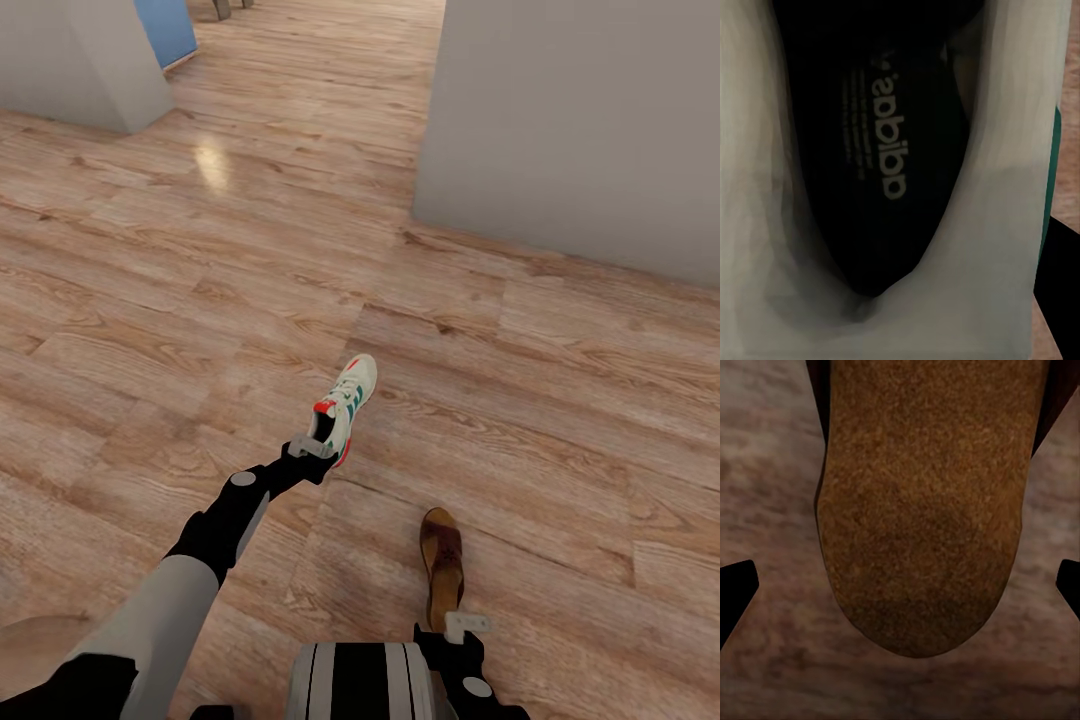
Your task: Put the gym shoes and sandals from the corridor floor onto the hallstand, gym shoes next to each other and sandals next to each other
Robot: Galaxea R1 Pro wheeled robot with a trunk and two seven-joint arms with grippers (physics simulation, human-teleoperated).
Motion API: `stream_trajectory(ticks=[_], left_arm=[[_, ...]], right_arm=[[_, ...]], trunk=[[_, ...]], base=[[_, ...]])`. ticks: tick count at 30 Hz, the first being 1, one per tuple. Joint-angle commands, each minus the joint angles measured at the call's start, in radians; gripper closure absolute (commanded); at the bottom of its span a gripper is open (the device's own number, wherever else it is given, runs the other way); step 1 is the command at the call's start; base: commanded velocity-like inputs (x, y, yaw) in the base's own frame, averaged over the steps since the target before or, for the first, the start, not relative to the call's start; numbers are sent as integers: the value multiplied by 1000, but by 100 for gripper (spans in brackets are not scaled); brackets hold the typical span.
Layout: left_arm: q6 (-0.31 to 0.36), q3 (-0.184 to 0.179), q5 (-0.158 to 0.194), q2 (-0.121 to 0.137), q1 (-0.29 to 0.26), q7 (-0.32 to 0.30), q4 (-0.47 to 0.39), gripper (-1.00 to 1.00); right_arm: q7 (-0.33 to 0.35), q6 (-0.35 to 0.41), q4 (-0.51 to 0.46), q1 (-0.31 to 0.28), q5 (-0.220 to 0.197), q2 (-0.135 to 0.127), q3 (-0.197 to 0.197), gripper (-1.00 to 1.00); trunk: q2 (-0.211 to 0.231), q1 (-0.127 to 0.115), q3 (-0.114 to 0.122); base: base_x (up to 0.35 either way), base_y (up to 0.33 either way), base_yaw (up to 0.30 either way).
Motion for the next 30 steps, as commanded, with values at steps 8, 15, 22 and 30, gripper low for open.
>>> stream_trajectory(ticks=[8,15,22,30], left_arm=[[7,1,-5,0,0,-4,-3,100],[8,1,-5,0,0,-4,-4,100],[8,1,-5,0,12,-4,-2,100],[5,3,-6,0,33,-4,-5,100]], right_arm=[[1,-4,-1,0,6,1,-9,-100],[2,-2,0,0,6,-3,-8,100],[2,-2,-1,0,6,-3,-9,100],[2,-2,0,0,6,-3,-9,100]], trunk=[[0,0,-1],[0,0,-1],[0,0,-1],[0,0,-1]], base=[[52,0,0],[6,0,0],[0,0,0],[0,0,0]])
